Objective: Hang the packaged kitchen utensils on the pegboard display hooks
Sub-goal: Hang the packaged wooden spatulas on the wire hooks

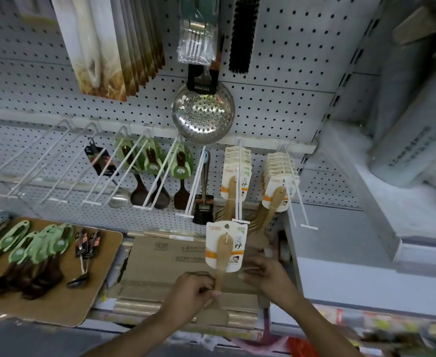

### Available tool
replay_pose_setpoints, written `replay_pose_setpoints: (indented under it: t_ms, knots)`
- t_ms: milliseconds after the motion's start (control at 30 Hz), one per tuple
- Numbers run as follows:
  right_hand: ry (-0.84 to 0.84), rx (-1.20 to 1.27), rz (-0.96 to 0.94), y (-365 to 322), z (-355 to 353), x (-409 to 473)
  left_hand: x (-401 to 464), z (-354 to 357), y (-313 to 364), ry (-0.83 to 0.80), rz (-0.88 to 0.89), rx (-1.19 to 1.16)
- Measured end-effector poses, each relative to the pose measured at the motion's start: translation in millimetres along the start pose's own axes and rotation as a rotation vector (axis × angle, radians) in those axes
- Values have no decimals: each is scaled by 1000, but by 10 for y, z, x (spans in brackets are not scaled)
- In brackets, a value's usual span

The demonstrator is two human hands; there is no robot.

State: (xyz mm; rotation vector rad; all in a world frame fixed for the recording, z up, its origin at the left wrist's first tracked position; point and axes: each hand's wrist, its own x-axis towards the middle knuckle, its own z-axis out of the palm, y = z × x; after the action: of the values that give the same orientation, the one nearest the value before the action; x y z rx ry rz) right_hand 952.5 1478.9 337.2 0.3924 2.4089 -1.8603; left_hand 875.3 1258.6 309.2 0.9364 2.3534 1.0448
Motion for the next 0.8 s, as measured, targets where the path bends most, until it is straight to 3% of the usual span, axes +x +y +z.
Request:
replay_pose_setpoints:
  t_ms: [100, 400, 800]
  knots:
    - [-56, 92, -11, -168, 208, -178, -15, 66, 22, -11, 11, -42]
    - [101, 119, 36, -169, 619, -379, -233, 187, 14, -48, -10, -136]
    - [175, 193, 103, -185, 722, -242, -335, 178, -250, -93, -133, -32]
